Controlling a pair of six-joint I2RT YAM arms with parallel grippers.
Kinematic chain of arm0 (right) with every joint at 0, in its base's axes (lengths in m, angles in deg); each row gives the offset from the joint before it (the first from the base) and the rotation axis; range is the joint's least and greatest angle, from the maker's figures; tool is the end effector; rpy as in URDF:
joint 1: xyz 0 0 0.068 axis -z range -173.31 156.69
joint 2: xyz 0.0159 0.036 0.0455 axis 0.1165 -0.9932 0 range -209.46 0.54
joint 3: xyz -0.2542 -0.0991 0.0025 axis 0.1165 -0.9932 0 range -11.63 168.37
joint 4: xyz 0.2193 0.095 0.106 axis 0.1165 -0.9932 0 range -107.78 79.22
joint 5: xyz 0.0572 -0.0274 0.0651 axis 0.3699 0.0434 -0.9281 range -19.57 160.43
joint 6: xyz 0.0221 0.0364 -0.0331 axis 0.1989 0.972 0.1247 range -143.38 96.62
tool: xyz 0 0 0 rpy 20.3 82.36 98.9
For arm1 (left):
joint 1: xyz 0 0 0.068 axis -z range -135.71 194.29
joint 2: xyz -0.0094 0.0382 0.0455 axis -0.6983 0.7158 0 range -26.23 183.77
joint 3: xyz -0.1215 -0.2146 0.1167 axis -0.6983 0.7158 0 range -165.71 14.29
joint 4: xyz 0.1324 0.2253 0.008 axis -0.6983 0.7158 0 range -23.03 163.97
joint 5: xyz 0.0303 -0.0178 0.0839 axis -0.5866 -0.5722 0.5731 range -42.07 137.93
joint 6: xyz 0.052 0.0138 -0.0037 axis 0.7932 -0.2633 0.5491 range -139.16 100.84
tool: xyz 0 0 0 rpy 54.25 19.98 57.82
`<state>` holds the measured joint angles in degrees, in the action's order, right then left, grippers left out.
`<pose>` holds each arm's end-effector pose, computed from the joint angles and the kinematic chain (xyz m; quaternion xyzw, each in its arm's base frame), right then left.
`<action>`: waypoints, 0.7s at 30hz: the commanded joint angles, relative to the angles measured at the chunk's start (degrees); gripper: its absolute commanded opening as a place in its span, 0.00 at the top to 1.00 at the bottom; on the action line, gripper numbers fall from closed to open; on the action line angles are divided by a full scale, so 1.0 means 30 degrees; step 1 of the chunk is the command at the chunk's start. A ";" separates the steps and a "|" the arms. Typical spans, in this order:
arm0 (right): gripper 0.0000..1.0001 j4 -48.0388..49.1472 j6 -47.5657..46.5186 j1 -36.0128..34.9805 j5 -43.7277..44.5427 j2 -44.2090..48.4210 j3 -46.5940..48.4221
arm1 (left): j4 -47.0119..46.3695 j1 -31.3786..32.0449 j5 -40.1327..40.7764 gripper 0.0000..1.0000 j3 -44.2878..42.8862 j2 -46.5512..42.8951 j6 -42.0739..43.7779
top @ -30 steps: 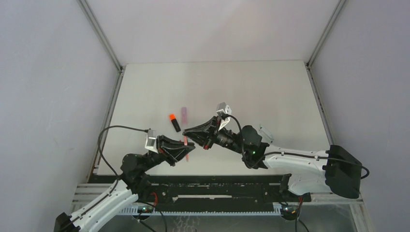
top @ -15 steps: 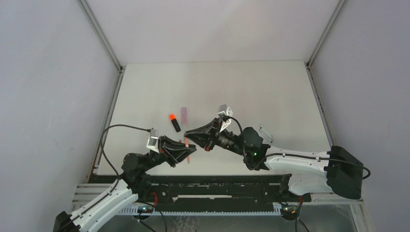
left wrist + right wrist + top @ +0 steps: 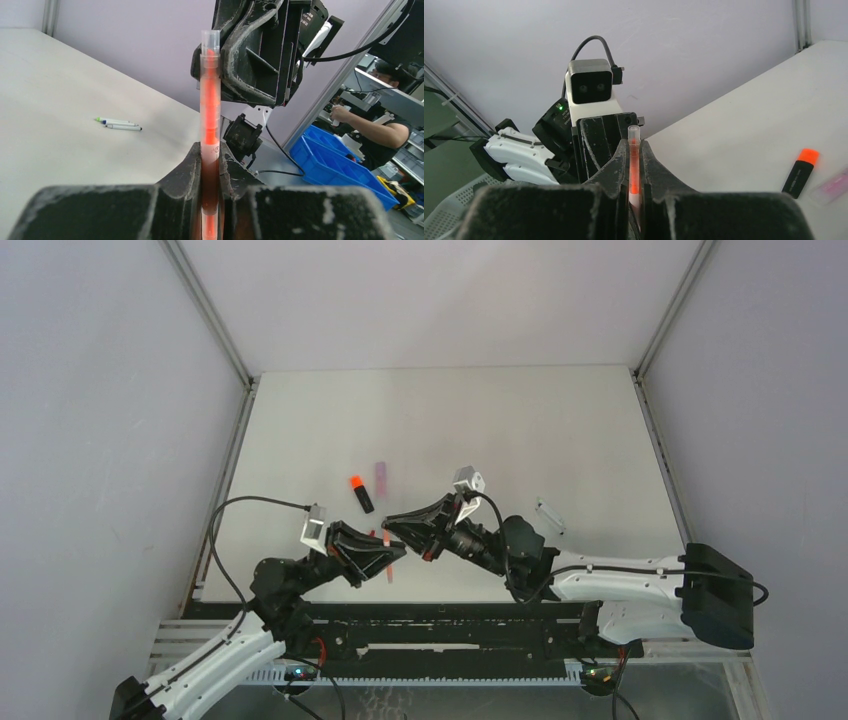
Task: Insert the pens into the pen caps
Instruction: Insert the pen cap onto the pen.
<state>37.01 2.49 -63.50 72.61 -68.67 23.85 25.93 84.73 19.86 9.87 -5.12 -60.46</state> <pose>0.0927 0.2533 0.3008 -0.2182 0.5754 0.5782 0.5358 0.0817 -0.0916 0.2392 0.1999 0.5274 -0.6329 0.5305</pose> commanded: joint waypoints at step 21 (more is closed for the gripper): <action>0.31 -1.0487 -0.1375 0.2697 -0.6510 0.3959 0.1749 | 0.0807 -0.0203 0.0629 1.00 0.0424 -0.1011 0.4822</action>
<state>9.89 -0.33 -58.39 59.32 -57.56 24.64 28.43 84.34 21.85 10.17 -7.46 -50.32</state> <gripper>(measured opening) 0.687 0.155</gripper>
